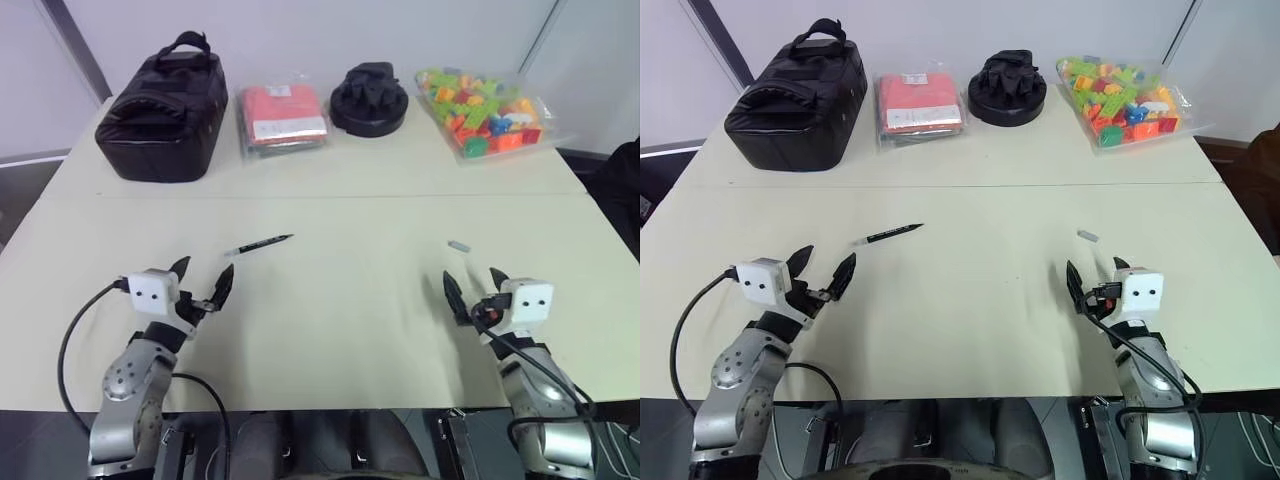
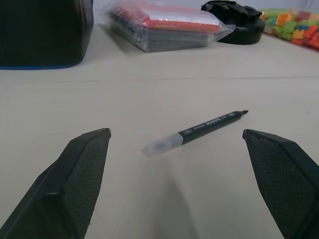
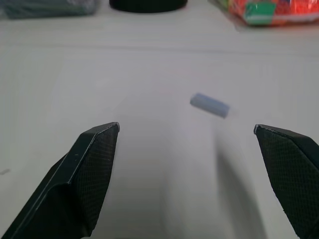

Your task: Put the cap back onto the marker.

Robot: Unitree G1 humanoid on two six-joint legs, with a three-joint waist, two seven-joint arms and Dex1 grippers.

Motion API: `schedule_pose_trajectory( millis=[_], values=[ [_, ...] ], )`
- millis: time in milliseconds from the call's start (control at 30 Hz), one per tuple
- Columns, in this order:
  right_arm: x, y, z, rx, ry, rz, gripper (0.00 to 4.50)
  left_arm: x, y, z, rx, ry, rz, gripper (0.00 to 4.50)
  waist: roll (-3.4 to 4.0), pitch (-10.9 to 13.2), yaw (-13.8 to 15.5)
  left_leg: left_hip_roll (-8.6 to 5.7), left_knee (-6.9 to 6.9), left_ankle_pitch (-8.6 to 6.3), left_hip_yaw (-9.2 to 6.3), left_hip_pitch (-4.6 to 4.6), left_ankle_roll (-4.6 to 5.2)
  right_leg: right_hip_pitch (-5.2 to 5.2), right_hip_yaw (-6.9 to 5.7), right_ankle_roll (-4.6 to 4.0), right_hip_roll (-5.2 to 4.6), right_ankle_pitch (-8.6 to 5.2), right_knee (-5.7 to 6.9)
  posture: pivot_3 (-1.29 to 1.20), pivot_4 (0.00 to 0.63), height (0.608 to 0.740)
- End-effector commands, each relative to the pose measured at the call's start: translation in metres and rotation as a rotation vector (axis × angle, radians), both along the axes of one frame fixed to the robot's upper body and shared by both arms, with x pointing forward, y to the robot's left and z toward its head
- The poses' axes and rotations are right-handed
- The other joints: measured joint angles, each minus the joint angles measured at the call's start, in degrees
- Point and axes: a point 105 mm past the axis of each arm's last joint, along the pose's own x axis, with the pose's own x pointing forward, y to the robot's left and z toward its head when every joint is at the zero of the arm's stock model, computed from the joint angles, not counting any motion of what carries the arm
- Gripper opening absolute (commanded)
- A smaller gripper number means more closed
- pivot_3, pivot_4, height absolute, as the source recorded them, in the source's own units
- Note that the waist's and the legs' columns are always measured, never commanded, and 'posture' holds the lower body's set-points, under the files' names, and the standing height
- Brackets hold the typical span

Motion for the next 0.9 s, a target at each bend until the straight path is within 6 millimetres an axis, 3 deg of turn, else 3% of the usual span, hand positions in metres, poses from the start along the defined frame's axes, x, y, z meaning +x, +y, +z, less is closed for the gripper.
schedule_pose_trajectory(
  millis=[33,100,333,467,667,900],
  values=[
    [0.004,0.001,0.003,-0.029,0.009,0.010,4.50,-0.001,-0.003,0.014,0.021,-0.048,-0.097,4.44,0.00,0.00,-0.03,0.00,-0.01,0.00,0.00,0.00,0.00,-0.01,0.00,-0.01,0.00,-0.01,0.00,0.00,0.150,0.740],
    [0.006,-0.003,0.007,-0.036,-0.004,0.007,4.50,0.002,-0.004,0.017,0.058,-0.043,-0.147,4.44,0.00,0.01,0.03,0.00,-0.04,-0.02,0.00,0.00,-0.03,-0.03,0.00,-0.03,-0.03,-0.02,0.00,0.00,0.150,0.740],
    [0.011,-0.030,0.023,-0.085,-0.049,-0.006,4.50,0.027,-0.014,0.062,0.152,-0.114,-0.411,4.44,0.02,0.02,-0.01,-0.03,-0.07,-0.02,0.02,-0.02,-0.04,-0.01,-0.04,-0.04,-0.09,-0.01,-0.07,0.00,0.150,0.740],
    [0.010,-0.033,0.030,-0.085,-0.067,0.000,4.50,0.028,-0.019,0.069,0.153,-0.094,-0.488,4.44,0.02,0.02,-0.36,-0.03,-0.22,-0.01,0.10,-0.03,-0.01,-0.05,-0.04,-0.04,-0.08,-0.01,-0.13,0.00,0.150,0.740],
    [0.009,-0.007,0.057,-0.114,-0.043,0.302,4.50,0.038,0.004,0.073,0.260,-0.017,-0.561,4.44,0.09,0.09,-0.14,-0.02,-0.15,0.01,0.12,-0.02,0.00,-0.06,-0.08,-0.04,-0.02,-0.03,-0.03,0.00,0.150,0.740],
    [0.001,0.019,0.084,-0.205,0.122,0.682,4.50,0.059,0.024,0.049,0.264,0.066,-0.562,4.44,-0.04,0.16,0.16,-0.01,-0.12,0.01,0.09,0.01,0.02,-0.02,-0.10,-0.04,-0.04,-0.03,-0.06,0.00,0.150,0.740]
  ],
)
